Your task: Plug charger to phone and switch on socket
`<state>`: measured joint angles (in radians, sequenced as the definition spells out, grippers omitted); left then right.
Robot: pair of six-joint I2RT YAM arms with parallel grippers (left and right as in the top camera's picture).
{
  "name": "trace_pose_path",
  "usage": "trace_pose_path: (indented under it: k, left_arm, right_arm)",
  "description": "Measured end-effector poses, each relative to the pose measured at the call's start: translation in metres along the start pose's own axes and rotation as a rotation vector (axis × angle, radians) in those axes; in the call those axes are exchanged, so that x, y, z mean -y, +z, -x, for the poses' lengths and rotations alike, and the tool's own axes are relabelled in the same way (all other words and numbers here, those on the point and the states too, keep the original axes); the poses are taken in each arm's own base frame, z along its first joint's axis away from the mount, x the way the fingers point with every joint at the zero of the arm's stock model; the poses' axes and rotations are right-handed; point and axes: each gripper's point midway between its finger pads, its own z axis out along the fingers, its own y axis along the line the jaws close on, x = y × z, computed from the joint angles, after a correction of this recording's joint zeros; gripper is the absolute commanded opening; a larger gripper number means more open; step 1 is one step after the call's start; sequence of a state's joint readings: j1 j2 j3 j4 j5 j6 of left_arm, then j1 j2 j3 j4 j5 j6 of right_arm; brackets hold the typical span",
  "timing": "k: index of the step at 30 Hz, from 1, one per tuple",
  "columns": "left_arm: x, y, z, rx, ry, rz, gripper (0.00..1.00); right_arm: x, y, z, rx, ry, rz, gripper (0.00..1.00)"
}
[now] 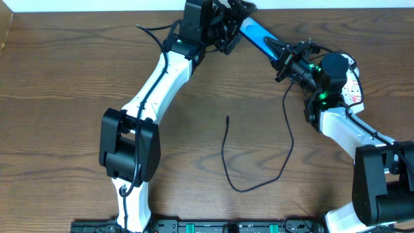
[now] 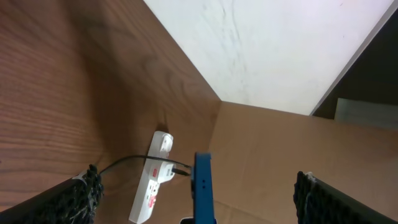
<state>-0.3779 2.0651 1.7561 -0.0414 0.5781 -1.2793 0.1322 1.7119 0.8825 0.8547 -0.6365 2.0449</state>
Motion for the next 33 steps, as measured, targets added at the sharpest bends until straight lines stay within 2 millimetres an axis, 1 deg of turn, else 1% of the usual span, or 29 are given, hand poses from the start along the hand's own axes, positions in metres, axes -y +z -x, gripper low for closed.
trace_pose_path:
  k: [8,9,12,15,21,27,33]
  left_arm:
    - [0.001,0.003,-0.007,-0.012,0.006,0.0,1.0]
    - [0.001,0.003,-0.007,-0.012,0.005,0.0,0.95]
    - [0.001,0.003,-0.007,-0.012,0.01,0.0,0.89]
    - [0.001,0.003,-0.008,-0.013,0.011,0.0,0.8]
    - [0.002,0.005,-0.013,-0.021,0.017,0.0,0.78]
    - [0.002,0.006,-0.014,-0.024,0.026,0.001,0.59]
    - [0.002,0.006,-0.014,-0.024,0.028,0.001,0.45]
  right_arm:
    - [0.0,0.0,0.0,0.0,0.0,0.0,0.01]
    - [0.0,0.0,0.0,0.0,0.0,0.0,0.01]
    - [0.0,0.0,0.0,0.0,0.0,0.0,0.01]
    - [0.0,0.0,0.0,-0.001,0.0,0.0,0.01]
    - [0.002,0.002,-0.003,-0.008,-0.001,-0.003,0.01]
    - [0.004,0.004,-0.007,-0.013,-0.002,-0.007,0.01]
    - [0.004,0.004,-0.007,-0.012,-0.003,-0.006,0.01]
